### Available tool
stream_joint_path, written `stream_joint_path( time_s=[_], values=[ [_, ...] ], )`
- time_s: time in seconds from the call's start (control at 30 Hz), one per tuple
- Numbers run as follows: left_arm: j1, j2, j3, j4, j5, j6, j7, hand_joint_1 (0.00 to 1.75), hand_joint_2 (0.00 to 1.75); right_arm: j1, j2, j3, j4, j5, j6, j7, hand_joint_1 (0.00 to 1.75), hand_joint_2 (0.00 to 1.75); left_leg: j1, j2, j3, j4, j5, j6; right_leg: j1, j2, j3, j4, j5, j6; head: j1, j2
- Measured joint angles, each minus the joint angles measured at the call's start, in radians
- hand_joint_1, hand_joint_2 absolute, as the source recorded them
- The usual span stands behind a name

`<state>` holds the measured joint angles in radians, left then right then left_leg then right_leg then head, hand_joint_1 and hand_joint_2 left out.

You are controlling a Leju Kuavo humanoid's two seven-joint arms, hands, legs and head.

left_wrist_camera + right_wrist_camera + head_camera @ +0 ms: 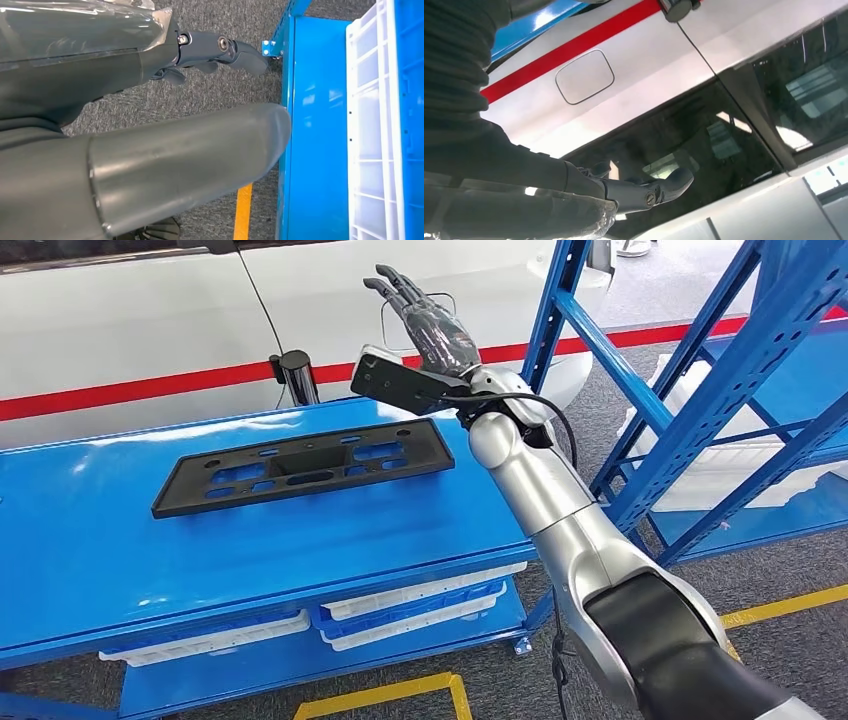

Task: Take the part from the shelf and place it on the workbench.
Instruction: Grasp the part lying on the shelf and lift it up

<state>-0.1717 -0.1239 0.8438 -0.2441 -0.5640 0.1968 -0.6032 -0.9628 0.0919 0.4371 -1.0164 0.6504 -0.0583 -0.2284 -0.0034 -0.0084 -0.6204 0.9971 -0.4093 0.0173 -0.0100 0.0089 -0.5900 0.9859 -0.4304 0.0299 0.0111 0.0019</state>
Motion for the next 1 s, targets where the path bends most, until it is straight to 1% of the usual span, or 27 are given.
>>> stream_joint_path(
  time_s=[0.13,0.33,0.5,0.67,0.77,0.9,1.0],
  values=[
    [0.0,-0.004,0.0,0.0,0.0,0.013,0.002,0.0,0.0,0.066,0.001,0.047,-0.026,0.051,0.003,-0.009,0.0,1.75,0.004,0.0,0.0,0.0,-0.001,-0.002,0.0,0.0,0.0,0.0,-0.001,-0.001,0.0,0.0],
    [0.0,-0.013,-0.001,0.0,-0.003,0.024,0.006,0.0,0.0,0.228,0.005,0.135,-0.077,0.117,-0.015,-0.006,0.0,1.75,0.006,0.0,0.0,0.0,-0.002,-0.003,0.001,0.0,-0.001,0.0,-0.001,-0.001,0.0,0.0],
    [0.0,-0.016,-0.006,0.0,-0.02,0.023,0.014,0.0,0.0,0.285,0.001,0.172,-0.107,0.137,-0.013,0.017,0.0,1.75,0.006,0.0,0.0,0.0,-0.003,-0.004,0.001,0.0,-0.001,0.0,-0.002,-0.002,0.0,0.0],
    [-0.002,-0.022,-0.017,0.0,-0.031,0.023,0.018,0.0,0.0,0.365,-0.005,0.214,-0.122,0.171,-0.023,0.04,0.0,1.75,0.007,0.0,0.0,0.0,-0.003,-0.004,0.001,0.0,-0.001,0.0,-0.002,-0.002,0.0,0.0],
    [-0.003,-0.024,-0.022,0.0,-0.032,0.025,0.021,0.0,0.0,0.392,0.002,0.233,-0.117,0.205,-0.047,0.056,0.0,1.75,0.007,0.0,0.0,0.0,-0.003,-0.004,0.001,0.0,-0.001,0.0,-0.002,-0.002,0.0,0.0],
    [-0.003,-0.027,-0.027,0.0,-0.032,0.029,0.022,0.0,0.0,0.397,0.013,0.246,-0.106,0.244,-0.077,0.067,0.0,1.75,0.007,0.0,0.0,0.0,-0.003,-0.004,0.001,0.0,-0.001,0.0,-0.002,-0.002,0.0,0.0],
    [-0.002,-0.028,-0.028,0.0,-0.027,0.035,0.021,0.0,0.0,0.396,0.02,0.254,-0.092,0.336,-0.139,0.093,0.0,1.75,0.007,0.0,0.0,0.0,-0.003,-0.004,0.001,0.0,-0.001,0.0,-0.002,-0.002,0.0,0.0]
  ],
)
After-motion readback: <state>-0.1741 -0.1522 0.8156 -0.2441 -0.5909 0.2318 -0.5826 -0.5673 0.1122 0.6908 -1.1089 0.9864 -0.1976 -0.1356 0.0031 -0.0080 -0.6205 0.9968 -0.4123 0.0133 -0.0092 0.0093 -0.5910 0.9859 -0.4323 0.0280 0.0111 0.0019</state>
